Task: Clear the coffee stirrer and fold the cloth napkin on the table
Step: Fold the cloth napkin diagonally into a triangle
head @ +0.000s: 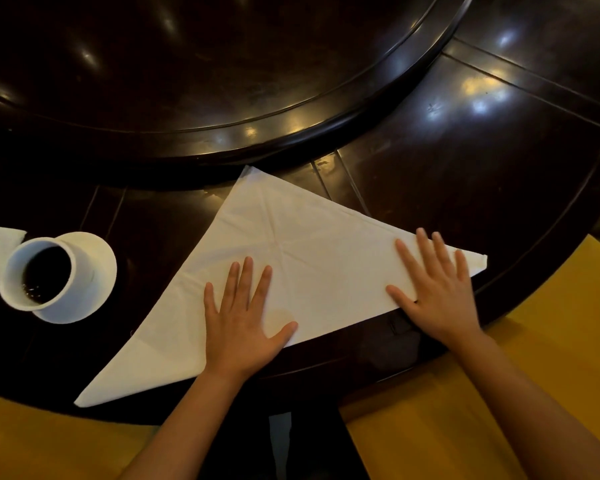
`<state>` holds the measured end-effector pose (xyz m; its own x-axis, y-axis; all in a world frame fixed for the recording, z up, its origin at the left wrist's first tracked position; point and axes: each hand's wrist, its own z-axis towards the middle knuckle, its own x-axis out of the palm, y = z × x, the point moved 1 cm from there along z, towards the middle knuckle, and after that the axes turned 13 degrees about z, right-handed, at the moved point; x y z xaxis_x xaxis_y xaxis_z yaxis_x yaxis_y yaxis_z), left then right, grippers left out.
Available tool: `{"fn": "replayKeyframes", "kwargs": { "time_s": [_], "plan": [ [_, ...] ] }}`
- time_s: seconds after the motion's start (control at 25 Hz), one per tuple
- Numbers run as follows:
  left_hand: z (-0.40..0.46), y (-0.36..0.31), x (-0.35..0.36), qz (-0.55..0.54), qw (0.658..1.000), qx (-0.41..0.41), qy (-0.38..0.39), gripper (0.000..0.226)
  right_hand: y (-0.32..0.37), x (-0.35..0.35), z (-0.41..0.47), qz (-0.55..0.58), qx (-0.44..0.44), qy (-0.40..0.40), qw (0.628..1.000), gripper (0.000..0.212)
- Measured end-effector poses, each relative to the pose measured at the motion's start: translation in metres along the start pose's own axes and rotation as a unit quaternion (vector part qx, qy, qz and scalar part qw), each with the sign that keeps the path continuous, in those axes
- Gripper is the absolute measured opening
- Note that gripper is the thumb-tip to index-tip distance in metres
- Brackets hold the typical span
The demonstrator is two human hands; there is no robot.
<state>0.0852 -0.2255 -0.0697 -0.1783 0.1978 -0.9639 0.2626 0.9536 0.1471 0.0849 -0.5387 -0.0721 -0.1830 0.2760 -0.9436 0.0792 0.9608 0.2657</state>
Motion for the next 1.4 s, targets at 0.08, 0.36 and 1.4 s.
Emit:
{"fn": "replayKeyframes", "kwargs": {
  "time_s": [0.08,0.36,1.4],
  "plan": [
    [0.000,0.000,-0.001,0.003,1.000,0.001,0.000,0.094,-0.021,-0.009,0.005,-0.005,0.040,-0.002,0.999,0.073],
    [0.004,-0.003,-0.006,-0.008,1.000,-0.001,0.009,0.084,0.069,-0.002,-0.001,0.033,-0.048,-0.015,0.998,0.063],
    [-0.082,0.103,0.020,-0.096,0.968,-0.230,0.007,0.065,0.166,0.037,0.000,0.027,-0.132,0.066,0.989,0.067]
  ]
}}
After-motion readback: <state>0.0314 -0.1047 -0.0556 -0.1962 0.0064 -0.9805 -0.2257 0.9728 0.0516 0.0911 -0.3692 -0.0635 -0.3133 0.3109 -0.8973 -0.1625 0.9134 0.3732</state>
